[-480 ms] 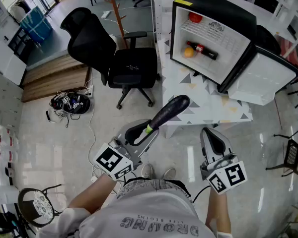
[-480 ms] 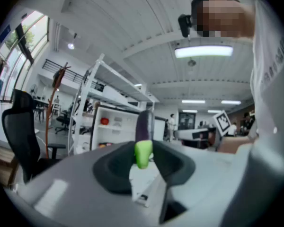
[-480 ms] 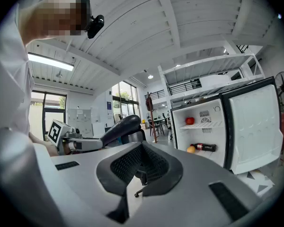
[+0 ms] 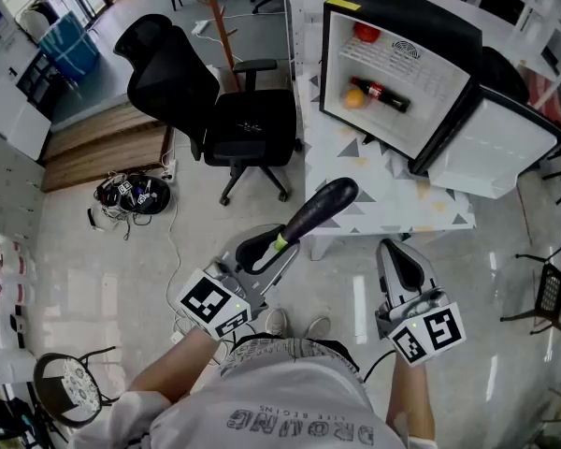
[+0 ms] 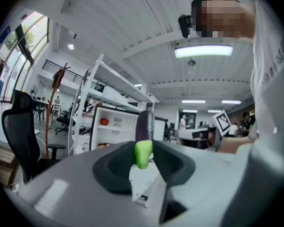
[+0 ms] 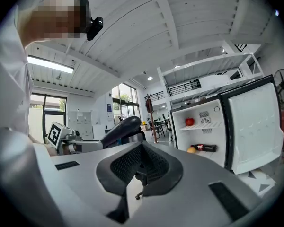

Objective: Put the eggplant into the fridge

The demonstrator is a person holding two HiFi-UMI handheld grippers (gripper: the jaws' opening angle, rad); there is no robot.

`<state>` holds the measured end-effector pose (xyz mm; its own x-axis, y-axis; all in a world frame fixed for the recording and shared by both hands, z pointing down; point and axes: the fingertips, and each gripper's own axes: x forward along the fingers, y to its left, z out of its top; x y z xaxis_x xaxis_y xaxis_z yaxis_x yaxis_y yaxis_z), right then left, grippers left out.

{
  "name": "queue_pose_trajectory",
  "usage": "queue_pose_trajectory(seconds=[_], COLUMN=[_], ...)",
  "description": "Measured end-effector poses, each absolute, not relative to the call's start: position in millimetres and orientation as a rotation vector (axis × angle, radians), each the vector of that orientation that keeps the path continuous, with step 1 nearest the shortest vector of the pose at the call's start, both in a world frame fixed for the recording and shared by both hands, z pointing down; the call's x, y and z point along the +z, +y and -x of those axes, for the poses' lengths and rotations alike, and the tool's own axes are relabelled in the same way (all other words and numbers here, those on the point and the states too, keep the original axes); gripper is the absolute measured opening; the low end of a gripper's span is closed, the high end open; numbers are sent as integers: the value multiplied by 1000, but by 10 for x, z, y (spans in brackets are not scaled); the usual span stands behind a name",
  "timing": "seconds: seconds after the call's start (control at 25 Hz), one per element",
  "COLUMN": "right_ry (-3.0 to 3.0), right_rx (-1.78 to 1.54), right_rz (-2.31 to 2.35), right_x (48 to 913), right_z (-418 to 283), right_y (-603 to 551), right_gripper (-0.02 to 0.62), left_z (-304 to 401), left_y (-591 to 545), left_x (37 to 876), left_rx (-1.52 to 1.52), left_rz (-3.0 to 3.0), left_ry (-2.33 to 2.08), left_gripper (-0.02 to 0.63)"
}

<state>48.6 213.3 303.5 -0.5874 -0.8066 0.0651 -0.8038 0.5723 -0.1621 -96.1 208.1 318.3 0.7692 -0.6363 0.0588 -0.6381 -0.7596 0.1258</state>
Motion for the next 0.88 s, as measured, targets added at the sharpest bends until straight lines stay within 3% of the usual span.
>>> queue_pose_trajectory(seconds=[0.88], right_ry=[2815], right_rx=[-308], right_rz=[1354], right_x=[3247], right_z=[-984], right_y=[2147], right_gripper=[2], left_z=[519], left_y=[2120], left_x=[3371], left_rx=[30], left_rz=[-2780], left_ry=[-1112], left_gripper=[126])
